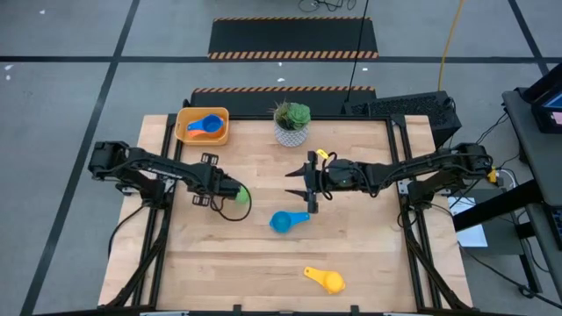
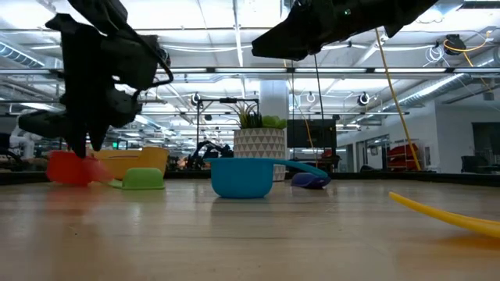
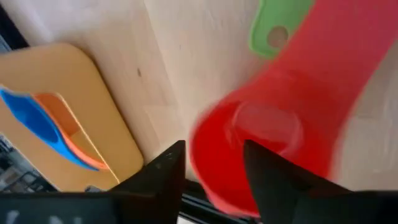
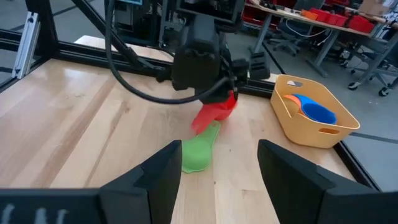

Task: Nest measuring cups in basket
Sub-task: Stack the dark orange measuring cup on top of the dark blue measuring cup in the yellow bin

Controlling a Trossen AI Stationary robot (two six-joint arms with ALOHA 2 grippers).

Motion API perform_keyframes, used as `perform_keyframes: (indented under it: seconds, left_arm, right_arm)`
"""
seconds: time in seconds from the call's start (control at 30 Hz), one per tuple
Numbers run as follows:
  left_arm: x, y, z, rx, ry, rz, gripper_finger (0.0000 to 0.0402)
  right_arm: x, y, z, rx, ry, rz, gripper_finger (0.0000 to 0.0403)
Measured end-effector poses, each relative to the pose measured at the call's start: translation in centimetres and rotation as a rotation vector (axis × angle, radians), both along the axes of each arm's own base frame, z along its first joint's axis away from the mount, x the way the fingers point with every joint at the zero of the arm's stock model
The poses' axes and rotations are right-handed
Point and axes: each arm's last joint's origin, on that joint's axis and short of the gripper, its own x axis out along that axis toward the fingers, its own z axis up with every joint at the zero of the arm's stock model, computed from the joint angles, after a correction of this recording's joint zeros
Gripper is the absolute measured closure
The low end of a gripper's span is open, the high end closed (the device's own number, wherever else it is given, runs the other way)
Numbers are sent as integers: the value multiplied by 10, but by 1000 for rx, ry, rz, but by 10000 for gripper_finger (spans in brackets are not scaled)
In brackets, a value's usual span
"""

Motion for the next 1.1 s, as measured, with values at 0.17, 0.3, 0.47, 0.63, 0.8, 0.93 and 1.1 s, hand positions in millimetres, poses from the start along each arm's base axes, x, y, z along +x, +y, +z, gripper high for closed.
perform_keyframes:
  seconds: [0.17,0.3,0.47,0.63,0.8,0.93,1.1]
  left_arm:
    - [7,9,-1,-18,-52,-15,352]
    - [10,15,-2,-38,-91,13,391]
    - [10,16,-1,-34,-94,28,397]
    - [12,13,10,-17,-113,105,397]
    - [13,8,20,-58,-134,197,391]
    - [10,4,19,-158,-138,303,377]
    - [9,1,19,-169,-178,463,322]
  right_arm:
    - [0,0,1,-6,-5,-7,200]
    - [0,0,1,-6,-6,-8,200]
    - [0,0,1,-6,-5,-8,200]
    - [0,0,0,-6,-3,-8,200]
    - [0,-1,0,-5,1,-9,200]
    - [0,-1,0,-4,5,-10,200]
    - [0,0,-1,2,14,-10,200]
